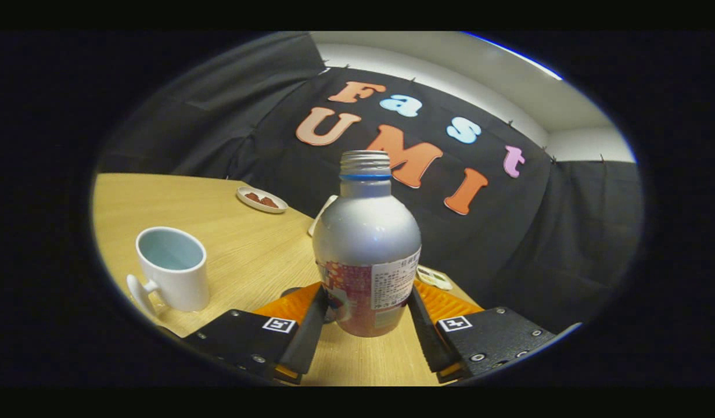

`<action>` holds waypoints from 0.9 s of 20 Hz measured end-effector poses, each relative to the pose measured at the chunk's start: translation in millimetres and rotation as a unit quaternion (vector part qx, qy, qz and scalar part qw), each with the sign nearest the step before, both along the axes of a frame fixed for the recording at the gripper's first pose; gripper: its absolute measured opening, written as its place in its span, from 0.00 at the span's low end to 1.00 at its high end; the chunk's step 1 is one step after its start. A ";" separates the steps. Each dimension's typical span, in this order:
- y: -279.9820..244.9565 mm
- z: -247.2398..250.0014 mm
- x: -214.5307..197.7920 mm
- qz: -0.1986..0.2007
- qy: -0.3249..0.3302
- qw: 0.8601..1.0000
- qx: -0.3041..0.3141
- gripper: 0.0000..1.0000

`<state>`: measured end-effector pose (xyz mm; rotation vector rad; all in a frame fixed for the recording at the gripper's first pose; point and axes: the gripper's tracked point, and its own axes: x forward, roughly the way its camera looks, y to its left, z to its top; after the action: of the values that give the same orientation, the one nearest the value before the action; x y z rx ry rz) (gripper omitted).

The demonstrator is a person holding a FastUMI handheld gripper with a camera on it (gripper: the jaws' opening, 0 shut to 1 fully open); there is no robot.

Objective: Take the bottle from table, then pour the juice into the cup, finally place the bottle on the coaster

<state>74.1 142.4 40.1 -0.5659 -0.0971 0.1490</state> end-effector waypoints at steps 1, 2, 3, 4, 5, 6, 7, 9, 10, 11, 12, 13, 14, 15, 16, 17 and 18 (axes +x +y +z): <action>4.5 2.1 -4.5 0.005 -0.011 1.000 -0.020 0.74; 7.7 2.4 -6.1 0.006 -0.020 0.999 -0.039 0.74; 8.7 1.5 -8.4 0.006 -0.027 0.998 -0.055 0.74; 11.4 1.2 -9.3 0.008 -0.032 0.997 -0.070 0.74; 13.6 1.6 -10.4 0.011 -0.037 0.995 -0.086 0.74; 14.7 4.0 -11.8 0.011 -0.045 0.994 -0.103 0.74; 15.6 6.9 -13.1 0.009 -0.056 0.991 -0.123 0.74; 18.8 13.1 -15.6 0.002 -0.088 0.981 -0.174 0.74; 20.2 17.7 -17.7 -0.001 -0.105 0.974 -0.203 0.74; 20.9 20.7 -18.6 -0.006 -0.122 0.965 -0.232 0.74; 21.1 24.6 -20.8 -0.008 -0.139 0.956 -0.258 0.74; 22.6 26.7 -23.3 -0.010 -0.154 0.947 -0.281 0.74; 24.5 28.7 -26.8 -0.011 -0.166 0.939 -0.300 0.74; 25.0 29.2 -27.9 -0.011 -0.173 0.932 -0.317 0.74; 26.4 28.7 -26.2 -0.011 -0.178 0.926 -0.332 0.74; 27.1 28.3 -27.3 -0.011 -0.183 0.920 -0.346 0.74; 29.3 29.3 -28.1 -0.011 -0.188 0.913 -0.362 0.74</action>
<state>46.0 171.7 69.4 -1.3380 -0.4208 0.0458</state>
